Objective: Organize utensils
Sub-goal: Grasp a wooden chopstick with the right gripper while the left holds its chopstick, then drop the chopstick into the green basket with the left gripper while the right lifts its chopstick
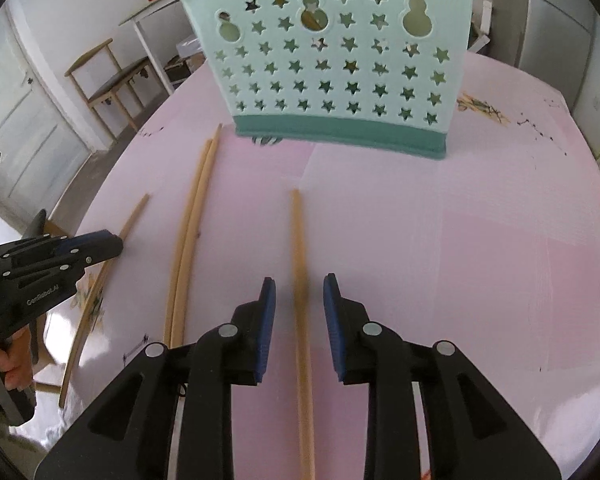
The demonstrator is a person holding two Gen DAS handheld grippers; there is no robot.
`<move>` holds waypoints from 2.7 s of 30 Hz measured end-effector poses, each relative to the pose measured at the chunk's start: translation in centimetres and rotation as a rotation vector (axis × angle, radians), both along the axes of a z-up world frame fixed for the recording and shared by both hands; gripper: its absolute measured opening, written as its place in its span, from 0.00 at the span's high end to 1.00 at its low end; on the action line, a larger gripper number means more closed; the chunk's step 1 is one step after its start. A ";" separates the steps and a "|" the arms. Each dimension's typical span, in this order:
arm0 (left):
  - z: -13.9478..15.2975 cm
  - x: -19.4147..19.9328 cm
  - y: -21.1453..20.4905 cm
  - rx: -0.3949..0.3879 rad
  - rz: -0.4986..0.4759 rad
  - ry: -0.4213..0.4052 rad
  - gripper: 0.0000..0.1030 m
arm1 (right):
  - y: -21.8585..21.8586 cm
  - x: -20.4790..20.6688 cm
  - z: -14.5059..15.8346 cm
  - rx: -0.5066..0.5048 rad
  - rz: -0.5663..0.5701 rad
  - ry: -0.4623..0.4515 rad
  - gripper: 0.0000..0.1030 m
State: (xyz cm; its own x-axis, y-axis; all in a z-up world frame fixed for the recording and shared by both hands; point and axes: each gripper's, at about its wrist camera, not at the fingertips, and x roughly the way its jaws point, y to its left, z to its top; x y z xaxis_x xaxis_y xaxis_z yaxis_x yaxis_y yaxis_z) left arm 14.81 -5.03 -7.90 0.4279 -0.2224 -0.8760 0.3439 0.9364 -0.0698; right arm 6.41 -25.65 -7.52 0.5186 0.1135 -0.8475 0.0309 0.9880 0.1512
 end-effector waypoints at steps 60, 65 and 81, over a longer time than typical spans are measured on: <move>28.2 2.1 -4.0 -0.606 -0.159 -0.629 0.96 | -4.3 -2.5 7.0 0.136 -0.121 -0.254 0.93; 26.3 4.2 -4.9 -0.594 -0.115 -0.597 0.96 | -4.9 -2.4 7.0 0.140 -0.130 -0.253 0.93; 19.1 7.8 -5.9 -0.676 -0.036 -0.457 0.94 | -6.0 -2.6 6.9 0.139 -0.152 -0.253 0.93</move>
